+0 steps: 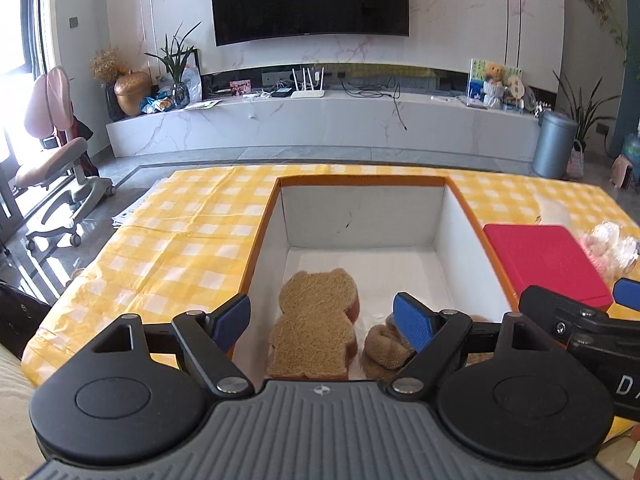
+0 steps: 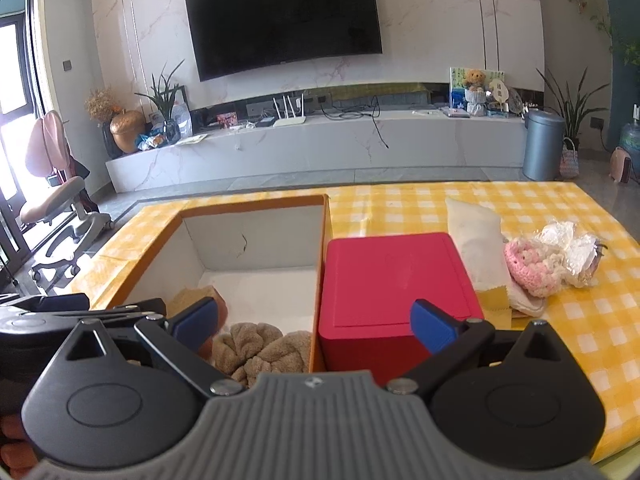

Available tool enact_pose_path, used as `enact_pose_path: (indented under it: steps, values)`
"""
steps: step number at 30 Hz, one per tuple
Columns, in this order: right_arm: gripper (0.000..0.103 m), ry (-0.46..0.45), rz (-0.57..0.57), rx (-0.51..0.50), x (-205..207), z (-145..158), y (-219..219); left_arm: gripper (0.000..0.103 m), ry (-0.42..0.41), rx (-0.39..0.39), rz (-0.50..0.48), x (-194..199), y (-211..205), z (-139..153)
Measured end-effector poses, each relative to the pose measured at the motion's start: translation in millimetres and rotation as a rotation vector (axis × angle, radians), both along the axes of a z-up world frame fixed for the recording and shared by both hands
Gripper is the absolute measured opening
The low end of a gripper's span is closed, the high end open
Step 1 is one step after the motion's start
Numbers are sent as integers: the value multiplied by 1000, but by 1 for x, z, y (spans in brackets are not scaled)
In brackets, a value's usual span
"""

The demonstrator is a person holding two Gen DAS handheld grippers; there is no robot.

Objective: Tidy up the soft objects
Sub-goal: 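Withdraw both tools from the box toward the items on the mat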

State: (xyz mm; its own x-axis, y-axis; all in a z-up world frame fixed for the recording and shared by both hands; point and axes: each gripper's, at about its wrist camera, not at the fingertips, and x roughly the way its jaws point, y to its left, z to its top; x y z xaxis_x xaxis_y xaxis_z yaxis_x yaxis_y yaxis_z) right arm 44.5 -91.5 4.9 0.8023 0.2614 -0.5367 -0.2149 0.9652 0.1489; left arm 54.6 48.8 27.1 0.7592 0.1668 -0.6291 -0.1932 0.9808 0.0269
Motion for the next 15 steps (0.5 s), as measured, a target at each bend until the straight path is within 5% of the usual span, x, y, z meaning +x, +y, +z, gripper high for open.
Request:
enact_pose_path:
  steps: [15]
  values:
    - [100,-50,-51,-44,-24,26,-26,95,-77,-29,-91,-19,-21,15]
